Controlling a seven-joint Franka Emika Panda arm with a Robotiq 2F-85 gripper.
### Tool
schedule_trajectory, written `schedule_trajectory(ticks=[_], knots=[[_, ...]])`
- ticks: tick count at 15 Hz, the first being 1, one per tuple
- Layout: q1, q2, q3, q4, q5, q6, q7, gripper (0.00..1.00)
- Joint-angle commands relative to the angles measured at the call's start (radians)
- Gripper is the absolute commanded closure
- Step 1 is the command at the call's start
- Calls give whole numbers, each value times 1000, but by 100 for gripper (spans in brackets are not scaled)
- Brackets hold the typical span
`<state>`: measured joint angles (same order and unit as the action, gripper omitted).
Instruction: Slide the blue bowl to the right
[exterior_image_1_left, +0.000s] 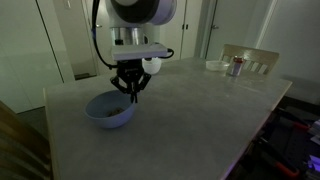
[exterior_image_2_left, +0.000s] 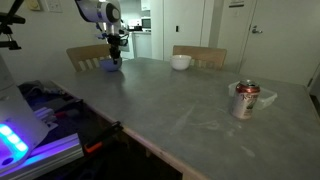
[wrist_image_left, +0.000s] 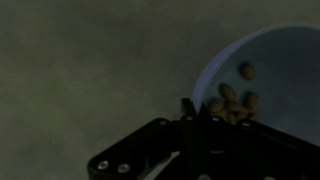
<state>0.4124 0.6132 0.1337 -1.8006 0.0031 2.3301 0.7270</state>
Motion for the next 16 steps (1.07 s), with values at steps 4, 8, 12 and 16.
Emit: schedule_trajectory(ticks=[4,8,12,16], knots=[[-63,-45,-19,-55,29,-35,-84,99],[-110,-79,-49,-104,37,-44,-97,99],[-180,-147,-65,-228,97,-29,-122,99],[-233,-246,-98,-399,164,11,-124,99]])
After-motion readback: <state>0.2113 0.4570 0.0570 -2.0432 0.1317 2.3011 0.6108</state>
